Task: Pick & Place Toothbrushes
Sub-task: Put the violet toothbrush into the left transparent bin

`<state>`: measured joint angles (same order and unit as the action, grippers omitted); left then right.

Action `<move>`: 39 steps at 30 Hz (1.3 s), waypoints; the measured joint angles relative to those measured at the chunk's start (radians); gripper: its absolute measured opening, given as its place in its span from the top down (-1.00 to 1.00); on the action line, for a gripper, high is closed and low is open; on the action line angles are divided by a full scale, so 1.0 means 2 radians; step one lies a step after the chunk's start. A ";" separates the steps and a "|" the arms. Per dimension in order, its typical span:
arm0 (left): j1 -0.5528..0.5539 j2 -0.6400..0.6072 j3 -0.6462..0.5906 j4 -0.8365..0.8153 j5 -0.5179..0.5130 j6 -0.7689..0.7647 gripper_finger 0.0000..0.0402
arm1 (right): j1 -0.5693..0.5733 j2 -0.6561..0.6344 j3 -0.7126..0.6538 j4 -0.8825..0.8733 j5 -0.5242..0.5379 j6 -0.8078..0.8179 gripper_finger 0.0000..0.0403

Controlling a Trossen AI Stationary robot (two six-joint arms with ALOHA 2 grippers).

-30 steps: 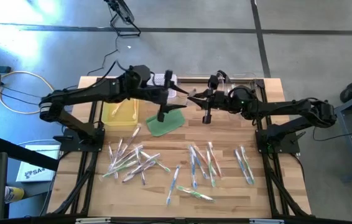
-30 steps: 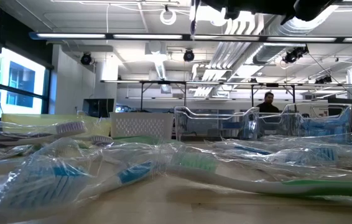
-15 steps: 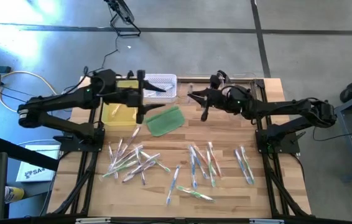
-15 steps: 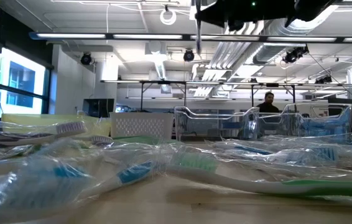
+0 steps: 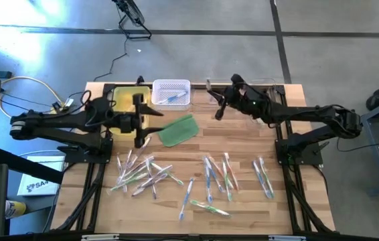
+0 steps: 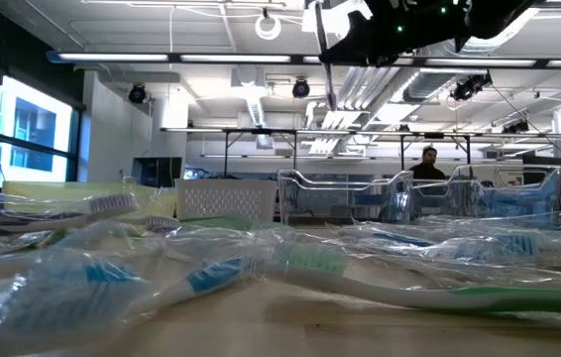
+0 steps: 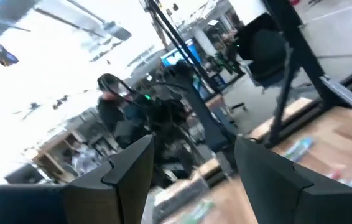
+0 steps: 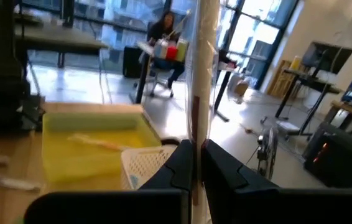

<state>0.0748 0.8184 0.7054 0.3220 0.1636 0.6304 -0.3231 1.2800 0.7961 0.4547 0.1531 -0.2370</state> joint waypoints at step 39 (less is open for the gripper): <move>-0.097 -0.015 -0.033 0.017 0.000 0.010 -0.09 | -0.164 0.241 0.188 -0.337 -0.059 -0.032 0.95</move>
<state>-0.1184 0.7876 0.6392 0.3565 0.1642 0.6502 -0.6517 1.7619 1.1725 -0.2190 0.0345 -0.3004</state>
